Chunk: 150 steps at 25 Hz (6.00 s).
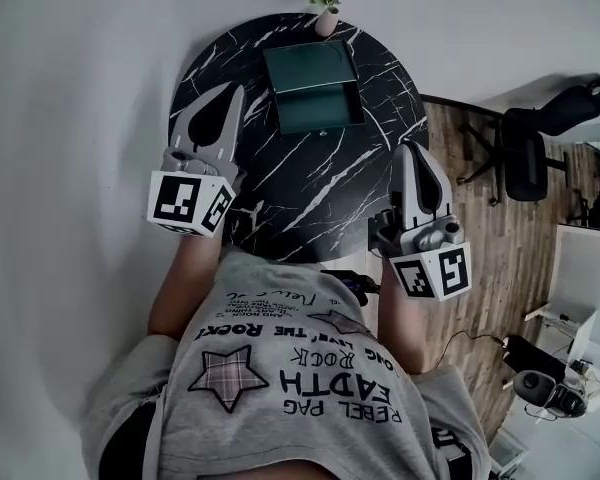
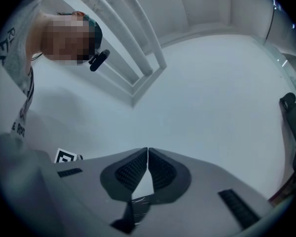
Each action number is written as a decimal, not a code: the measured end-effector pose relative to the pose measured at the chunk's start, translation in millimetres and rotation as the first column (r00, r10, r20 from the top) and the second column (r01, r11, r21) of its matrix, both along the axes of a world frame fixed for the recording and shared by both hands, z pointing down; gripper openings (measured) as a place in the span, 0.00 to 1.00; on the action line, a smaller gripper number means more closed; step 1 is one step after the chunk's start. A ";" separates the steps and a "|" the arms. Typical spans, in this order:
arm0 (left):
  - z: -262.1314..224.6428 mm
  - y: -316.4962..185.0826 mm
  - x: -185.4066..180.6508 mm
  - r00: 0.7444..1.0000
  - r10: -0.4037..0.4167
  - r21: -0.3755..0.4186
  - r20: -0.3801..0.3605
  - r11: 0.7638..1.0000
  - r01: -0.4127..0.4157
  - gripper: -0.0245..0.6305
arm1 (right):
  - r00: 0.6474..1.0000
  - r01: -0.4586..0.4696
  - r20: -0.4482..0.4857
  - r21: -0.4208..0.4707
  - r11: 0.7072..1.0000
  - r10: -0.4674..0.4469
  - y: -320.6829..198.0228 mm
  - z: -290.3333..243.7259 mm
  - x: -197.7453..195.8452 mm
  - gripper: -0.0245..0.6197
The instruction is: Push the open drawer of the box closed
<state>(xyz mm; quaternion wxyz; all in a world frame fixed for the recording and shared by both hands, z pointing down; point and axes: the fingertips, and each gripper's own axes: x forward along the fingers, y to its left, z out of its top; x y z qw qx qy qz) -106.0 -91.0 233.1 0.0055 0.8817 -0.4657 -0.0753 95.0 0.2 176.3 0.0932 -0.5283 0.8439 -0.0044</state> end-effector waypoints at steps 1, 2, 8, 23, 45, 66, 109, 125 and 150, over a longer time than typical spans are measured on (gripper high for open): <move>0.1 -4.3 1.7 1.000 0.008 -0.002 0.004 1.000 -0.008 0.05 | 1.000 -0.009 0.003 -0.007 1.000 0.009 -5.4 1.2 1.7 0.06; -0.2 -8.1 2.0 1.000 0.011 -0.005 0.004 1.000 -0.011 0.05 | 1.000 -0.016 0.005 -0.014 1.000 0.016 -10.5 2.8 2.8 0.06; 0.2 -18.8 -8.4 1.000 -0.007 -0.017 0.009 1.000 0.007 0.05 | 1.000 -0.007 -0.003 -0.054 0.999 0.006 -30.4 15.9 2.9 0.06; 17.8 -10.2 -13.7 0.994 -0.095 -0.065 0.055 0.993 0.098 0.05 | 0.996 0.090 -0.009 -0.133 0.987 -0.092 -53.4 51.3 19.0 0.06; 77.6 -38.4 -5.2 0.988 -0.126 -0.147 0.085 0.980 0.137 0.05 | 0.990 0.131 -0.017 -0.243 0.961 -0.139 -98.4 115.0 14.1 0.06; 134.2 -130.2 24.1 0.984 -0.077 -0.176 0.161 0.979 0.105 0.05 | 0.992 0.110 -0.023 -0.348 0.931 -0.126 -140.2 169.2 23.5 0.06; 327.9 -211.9 57.5 0.939 -0.062 -0.559 0.338 0.790 0.253 0.17 | 0.990 0.122 -0.008 -0.439 0.890 -0.140 -163.9 227.7 15.9 0.06; 331.3 -212.9 56.0 0.944 -0.124 -0.576 0.305 0.765 0.286 0.18 | 0.978 0.146 -0.026 -0.624 0.768 -0.207 -129.6 294.2 0.0 0.06; 332.7 -213.2 55.0 0.927 -0.130 -0.551 0.351 0.772 0.316 0.19 | 0.957 0.016 -0.138 -0.854 0.519 -0.256 -114.6 433.6 -8.0 0.22</move>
